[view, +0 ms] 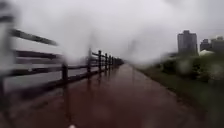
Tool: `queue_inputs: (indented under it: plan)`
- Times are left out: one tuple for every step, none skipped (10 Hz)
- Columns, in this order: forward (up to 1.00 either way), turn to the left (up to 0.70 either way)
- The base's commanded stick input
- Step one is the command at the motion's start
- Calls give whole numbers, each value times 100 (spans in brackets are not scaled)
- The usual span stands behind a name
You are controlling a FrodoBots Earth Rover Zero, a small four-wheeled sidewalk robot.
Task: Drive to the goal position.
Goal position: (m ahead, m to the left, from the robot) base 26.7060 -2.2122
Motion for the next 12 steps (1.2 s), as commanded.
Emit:
queue_inputs:
  plan:
    - [100, 0]
    - [100, 0]
    - [100, 0]
    - [100, 0]
    - [100, 0]
    - [100, 0]
    - [100, 0]
    - [100, 0]
    - [100, 0]
    - [100, 0]
    - [100, 0]
    - [100, 0]
